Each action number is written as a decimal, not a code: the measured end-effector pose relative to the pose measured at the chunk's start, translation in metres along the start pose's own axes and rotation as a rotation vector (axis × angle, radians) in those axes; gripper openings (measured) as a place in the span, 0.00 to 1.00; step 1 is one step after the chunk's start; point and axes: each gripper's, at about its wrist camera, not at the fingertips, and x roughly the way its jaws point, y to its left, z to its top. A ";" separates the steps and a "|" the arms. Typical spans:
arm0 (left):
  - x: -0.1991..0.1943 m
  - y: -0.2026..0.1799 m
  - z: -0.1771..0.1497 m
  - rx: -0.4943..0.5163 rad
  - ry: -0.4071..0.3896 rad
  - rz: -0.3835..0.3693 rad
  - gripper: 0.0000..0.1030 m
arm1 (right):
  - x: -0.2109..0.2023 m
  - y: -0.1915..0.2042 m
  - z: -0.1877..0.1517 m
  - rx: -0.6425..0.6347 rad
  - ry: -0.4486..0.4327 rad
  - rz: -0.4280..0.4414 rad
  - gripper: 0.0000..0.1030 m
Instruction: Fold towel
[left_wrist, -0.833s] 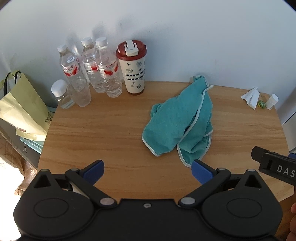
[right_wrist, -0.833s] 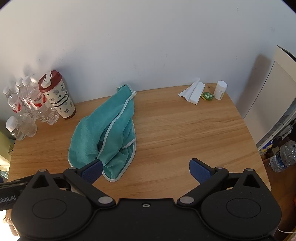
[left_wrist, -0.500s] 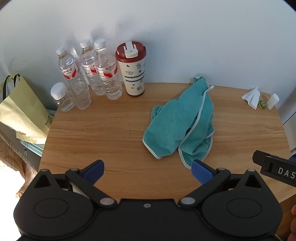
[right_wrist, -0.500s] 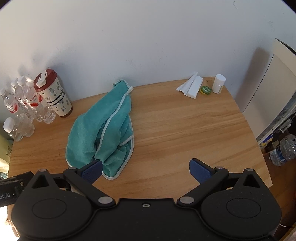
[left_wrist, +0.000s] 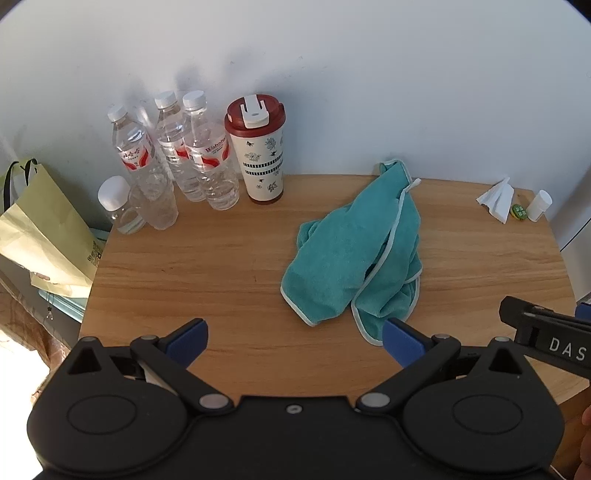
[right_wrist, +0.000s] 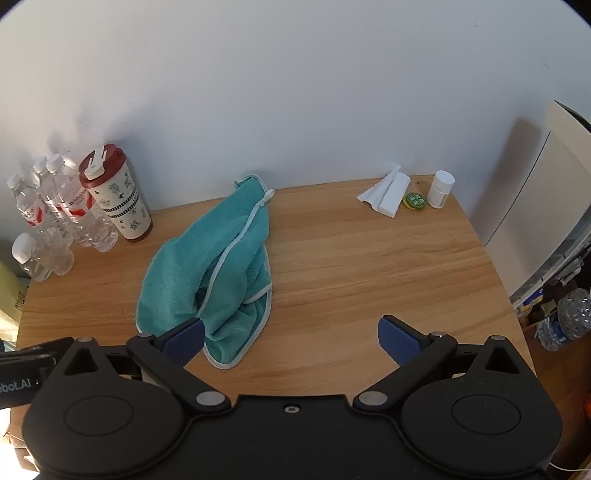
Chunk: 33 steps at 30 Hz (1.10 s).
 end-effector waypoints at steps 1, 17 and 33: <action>-0.001 0.001 0.002 -0.003 0.000 -0.001 1.00 | 0.000 -0.002 -0.002 0.000 0.001 0.006 0.99; 0.000 0.008 0.002 -0.003 0.031 0.001 1.00 | 0.004 0.000 -0.007 -0.008 0.033 0.024 0.99; 0.003 0.017 0.009 -0.024 0.040 0.000 1.00 | 0.003 0.021 -0.003 -0.066 0.024 0.015 0.99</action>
